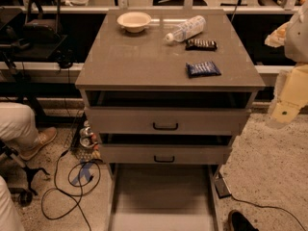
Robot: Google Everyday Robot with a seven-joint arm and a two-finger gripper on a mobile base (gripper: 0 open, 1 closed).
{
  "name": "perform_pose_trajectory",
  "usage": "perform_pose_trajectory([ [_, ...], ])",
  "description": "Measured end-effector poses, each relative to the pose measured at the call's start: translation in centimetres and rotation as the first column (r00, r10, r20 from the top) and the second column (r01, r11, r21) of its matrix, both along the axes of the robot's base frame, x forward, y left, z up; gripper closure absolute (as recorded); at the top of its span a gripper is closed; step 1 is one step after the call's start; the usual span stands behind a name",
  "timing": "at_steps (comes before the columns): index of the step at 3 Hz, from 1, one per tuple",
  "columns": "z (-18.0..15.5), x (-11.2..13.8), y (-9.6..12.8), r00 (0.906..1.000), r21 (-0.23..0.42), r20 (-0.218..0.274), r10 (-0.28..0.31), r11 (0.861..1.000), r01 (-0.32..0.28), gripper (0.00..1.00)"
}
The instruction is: Place rxbar blueberry into bottom drawer
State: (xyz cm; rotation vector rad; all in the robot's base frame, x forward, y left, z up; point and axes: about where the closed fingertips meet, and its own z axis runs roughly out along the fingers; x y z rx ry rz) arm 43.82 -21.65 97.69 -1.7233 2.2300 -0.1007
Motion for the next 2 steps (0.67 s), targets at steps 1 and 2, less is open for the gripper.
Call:
perform_pose_trajectory([
  [1, 0.0, 0.0, 0.0, 1.0000, 0.000, 0.000, 0.000, 1.000, 0.000, 0.00],
  [2, -0.3, 1.4, 0.0, 0.9997, 0.018, 0.025, 0.001, 1.000, -0.001, 0.00],
])
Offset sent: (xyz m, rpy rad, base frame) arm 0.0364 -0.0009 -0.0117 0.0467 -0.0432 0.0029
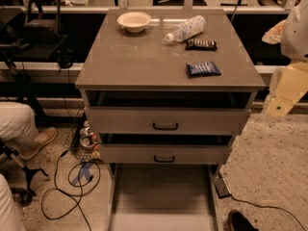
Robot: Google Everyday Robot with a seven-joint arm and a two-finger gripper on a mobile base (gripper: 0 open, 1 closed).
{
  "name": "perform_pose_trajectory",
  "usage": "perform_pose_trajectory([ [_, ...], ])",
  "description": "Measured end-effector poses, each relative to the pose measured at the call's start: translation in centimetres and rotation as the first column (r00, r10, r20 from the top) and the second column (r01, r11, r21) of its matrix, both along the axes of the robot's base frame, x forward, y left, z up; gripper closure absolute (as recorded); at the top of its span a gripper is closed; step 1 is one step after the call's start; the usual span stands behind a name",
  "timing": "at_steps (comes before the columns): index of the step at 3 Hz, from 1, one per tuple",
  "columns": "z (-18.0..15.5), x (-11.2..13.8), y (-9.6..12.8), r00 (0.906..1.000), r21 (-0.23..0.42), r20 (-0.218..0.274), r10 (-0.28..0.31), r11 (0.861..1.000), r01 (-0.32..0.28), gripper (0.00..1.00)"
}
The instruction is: Place rxbar blueberry into bottom drawer
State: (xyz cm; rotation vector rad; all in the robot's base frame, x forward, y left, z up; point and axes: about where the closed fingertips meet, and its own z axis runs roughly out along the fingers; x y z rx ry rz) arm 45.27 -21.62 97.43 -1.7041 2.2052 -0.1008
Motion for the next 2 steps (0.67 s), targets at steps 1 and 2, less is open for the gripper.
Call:
perform_pose_trajectory([
  [1, -0.5, 3.9, 0.1, 0.9994, 0.051, 0.030, 0.018, 0.998, -0.020, 0.00],
  [2, -1.5, 9.4, 0.4, 0.9981, 0.098, 0.042, 0.045, 0.994, -0.049, 0.00],
])
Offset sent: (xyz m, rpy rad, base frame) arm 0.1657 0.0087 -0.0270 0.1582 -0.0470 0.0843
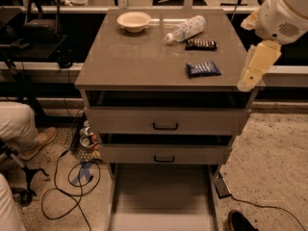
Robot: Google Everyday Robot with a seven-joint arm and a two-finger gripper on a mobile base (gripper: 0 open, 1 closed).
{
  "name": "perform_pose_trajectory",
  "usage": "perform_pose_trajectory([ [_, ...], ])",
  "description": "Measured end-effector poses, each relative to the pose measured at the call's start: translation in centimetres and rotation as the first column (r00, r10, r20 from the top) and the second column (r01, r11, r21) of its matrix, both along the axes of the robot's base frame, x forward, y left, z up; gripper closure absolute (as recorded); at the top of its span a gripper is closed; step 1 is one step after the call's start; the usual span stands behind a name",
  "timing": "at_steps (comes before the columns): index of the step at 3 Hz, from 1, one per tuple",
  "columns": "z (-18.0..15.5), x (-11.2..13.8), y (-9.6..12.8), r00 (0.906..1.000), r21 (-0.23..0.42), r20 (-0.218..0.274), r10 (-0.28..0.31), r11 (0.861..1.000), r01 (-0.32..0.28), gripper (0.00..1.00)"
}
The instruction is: Place rxbar blueberry into bottom drawer
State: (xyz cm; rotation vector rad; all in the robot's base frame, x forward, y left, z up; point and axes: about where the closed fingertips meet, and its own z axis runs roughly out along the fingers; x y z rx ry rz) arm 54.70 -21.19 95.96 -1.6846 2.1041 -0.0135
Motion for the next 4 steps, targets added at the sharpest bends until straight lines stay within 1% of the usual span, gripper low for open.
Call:
perform_pose_trajectory([
  [1, -3.0, 6.6, 0.6, 0.9997, 0.017, -0.026, 0.001, 1.000, 0.000, 0.00],
  [2, -5.2, 10.1, 0.6, 0.9983, -0.016, -0.051, -0.028, 0.999, 0.028, 0.00],
  [3, -7.3, 12.7, 1.2, 0.9950, -0.070, -0.089, -0.047, 0.997, 0.041, 0.00],
  [4, -9.1, 14.4, 2.6, 0.9915, -0.124, -0.122, -0.044, 0.992, 0.029, 0.00],
])
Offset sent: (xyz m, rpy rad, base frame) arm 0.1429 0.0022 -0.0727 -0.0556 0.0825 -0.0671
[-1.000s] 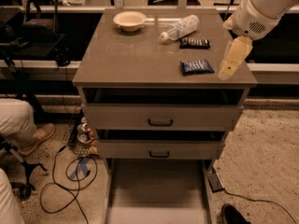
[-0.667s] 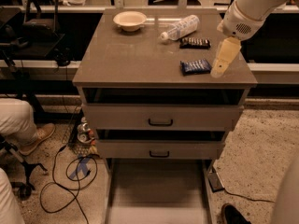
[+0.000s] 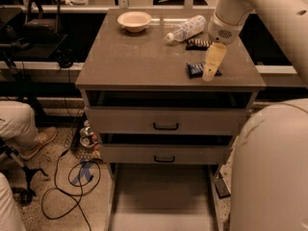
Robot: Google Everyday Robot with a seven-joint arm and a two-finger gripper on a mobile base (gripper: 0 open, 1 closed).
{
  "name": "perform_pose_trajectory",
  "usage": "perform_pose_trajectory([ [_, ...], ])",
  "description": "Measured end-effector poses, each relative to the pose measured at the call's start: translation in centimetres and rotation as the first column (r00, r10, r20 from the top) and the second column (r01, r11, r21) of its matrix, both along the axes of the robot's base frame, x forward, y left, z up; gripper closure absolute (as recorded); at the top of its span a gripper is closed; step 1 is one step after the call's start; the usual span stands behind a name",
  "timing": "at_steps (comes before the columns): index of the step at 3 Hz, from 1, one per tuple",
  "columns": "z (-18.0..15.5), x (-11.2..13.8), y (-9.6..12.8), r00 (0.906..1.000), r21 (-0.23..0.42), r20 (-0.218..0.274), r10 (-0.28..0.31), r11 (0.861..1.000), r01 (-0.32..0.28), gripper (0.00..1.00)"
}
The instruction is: Place rxbar blueberry into bottom drawer
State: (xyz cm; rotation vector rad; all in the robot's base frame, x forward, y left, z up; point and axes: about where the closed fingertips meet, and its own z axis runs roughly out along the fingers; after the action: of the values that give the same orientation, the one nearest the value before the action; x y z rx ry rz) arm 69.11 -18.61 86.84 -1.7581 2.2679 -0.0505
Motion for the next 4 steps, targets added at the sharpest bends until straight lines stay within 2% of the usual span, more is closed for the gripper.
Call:
perform_pose_trajectory([
  [3, -3.6, 2.8, 2.7, 0.9960, -0.059, -0.083, 0.034, 0.997, -0.039, 0.00],
  [4, -4.4, 3.1, 2.7, 0.9939, -0.056, -0.102, 0.042, 0.997, -0.048, 0.15],
])
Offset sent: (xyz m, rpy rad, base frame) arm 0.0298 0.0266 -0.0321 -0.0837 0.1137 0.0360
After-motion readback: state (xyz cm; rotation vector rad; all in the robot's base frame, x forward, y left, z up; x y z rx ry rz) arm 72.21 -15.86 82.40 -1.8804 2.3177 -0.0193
